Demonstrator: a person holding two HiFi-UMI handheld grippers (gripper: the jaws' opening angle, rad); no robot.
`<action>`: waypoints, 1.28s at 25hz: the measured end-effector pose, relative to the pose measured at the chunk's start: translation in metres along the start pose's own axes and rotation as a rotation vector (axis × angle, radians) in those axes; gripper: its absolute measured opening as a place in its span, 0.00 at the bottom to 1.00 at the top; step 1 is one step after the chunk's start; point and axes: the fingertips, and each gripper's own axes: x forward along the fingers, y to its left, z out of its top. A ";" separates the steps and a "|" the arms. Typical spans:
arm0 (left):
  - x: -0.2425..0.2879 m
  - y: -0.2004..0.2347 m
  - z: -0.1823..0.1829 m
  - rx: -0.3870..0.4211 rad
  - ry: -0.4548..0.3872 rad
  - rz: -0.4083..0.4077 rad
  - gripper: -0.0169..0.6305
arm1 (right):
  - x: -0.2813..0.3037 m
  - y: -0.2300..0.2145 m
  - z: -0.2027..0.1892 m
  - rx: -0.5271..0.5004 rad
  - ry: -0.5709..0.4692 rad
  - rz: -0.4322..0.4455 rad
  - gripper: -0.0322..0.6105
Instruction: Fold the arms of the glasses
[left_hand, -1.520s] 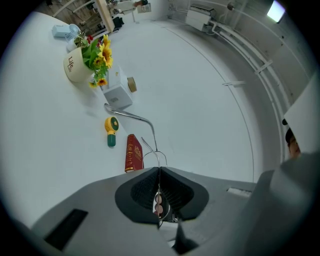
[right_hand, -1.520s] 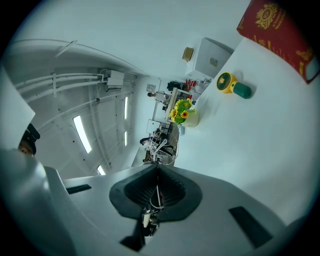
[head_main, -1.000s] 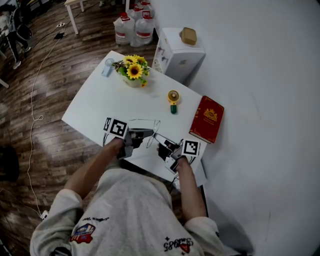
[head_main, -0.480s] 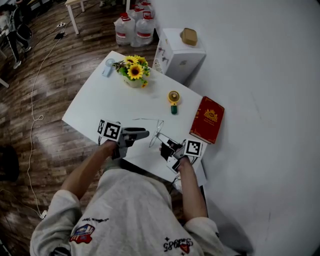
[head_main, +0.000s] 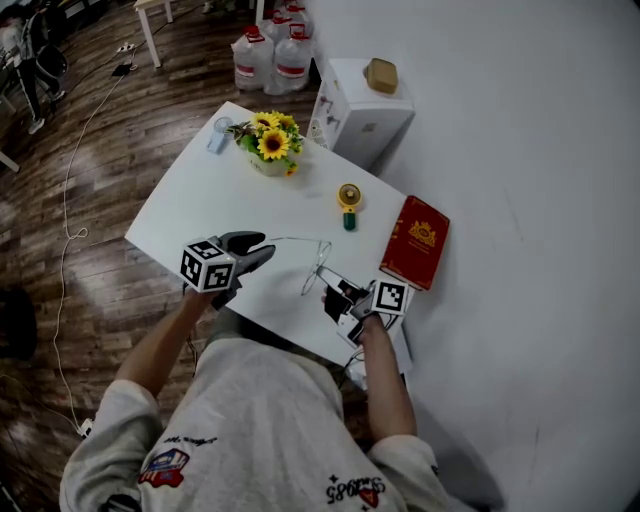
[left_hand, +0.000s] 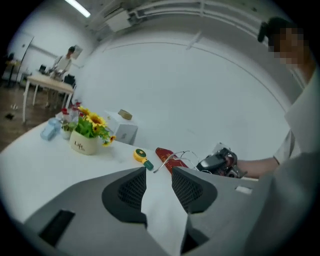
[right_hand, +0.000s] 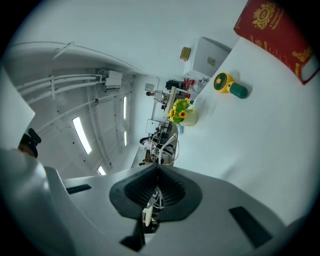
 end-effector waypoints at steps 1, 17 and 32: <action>0.000 -0.002 0.001 0.056 0.004 0.014 0.27 | 0.000 0.001 -0.001 0.000 0.003 0.002 0.07; 0.010 -0.043 -0.005 0.368 0.031 0.017 0.06 | -0.009 0.009 0.010 0.067 -0.061 0.066 0.07; 0.029 -0.096 -0.031 0.390 0.029 -0.063 0.05 | -0.006 0.017 0.022 0.156 -0.151 0.155 0.07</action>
